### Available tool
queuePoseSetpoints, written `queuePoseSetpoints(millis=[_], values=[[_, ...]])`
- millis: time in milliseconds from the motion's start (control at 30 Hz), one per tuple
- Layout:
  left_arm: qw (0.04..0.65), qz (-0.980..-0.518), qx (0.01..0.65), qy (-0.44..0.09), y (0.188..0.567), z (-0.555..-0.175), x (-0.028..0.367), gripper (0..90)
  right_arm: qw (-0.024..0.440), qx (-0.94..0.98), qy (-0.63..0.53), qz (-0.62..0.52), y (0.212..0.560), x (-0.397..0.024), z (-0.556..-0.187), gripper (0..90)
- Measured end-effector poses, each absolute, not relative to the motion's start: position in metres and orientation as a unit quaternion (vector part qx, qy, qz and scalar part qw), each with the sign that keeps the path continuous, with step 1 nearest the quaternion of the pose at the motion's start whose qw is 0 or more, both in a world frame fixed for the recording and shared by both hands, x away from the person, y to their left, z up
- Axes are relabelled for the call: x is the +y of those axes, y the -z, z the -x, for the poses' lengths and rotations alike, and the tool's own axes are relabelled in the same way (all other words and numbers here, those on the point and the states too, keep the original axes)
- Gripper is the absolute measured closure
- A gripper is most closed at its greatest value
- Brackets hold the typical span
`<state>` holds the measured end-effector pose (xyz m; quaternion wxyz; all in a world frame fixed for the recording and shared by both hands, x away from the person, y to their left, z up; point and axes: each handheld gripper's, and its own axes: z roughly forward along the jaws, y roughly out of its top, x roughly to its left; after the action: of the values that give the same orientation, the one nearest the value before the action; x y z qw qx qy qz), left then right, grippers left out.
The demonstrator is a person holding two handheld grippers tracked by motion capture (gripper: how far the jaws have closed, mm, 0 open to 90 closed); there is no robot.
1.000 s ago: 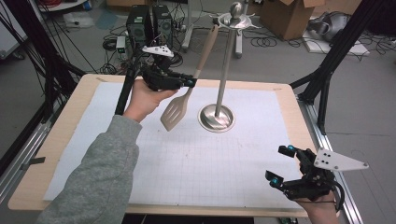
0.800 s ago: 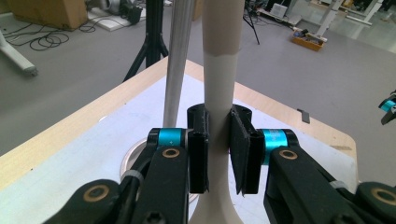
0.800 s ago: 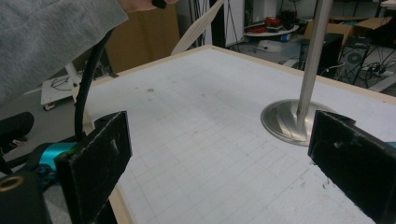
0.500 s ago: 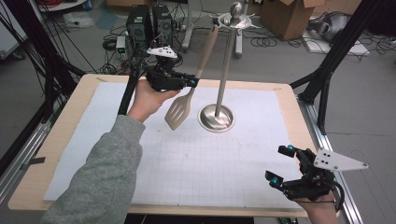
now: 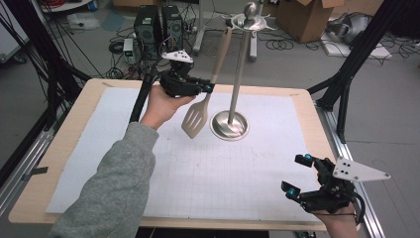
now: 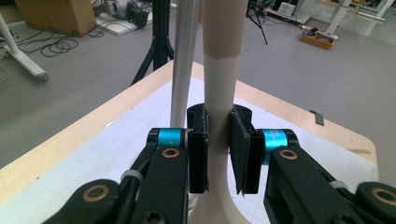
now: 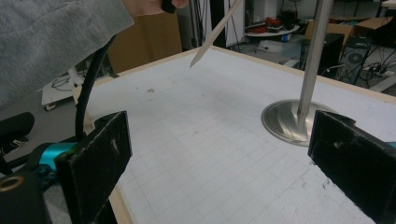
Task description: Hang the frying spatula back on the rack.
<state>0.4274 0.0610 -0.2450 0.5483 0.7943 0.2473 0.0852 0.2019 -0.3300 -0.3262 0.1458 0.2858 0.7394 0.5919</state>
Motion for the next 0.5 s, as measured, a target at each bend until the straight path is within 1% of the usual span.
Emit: queuePoseSetpoints(millis=[500], values=[[0.551, -0.792, 0.249, -0.092, 0.2495, -0.4319, 0.0512, 77.4, 0.144, 0.737, -0.594, -0.289, 0.3269, -0.3326, -0.2013, 5.0]])
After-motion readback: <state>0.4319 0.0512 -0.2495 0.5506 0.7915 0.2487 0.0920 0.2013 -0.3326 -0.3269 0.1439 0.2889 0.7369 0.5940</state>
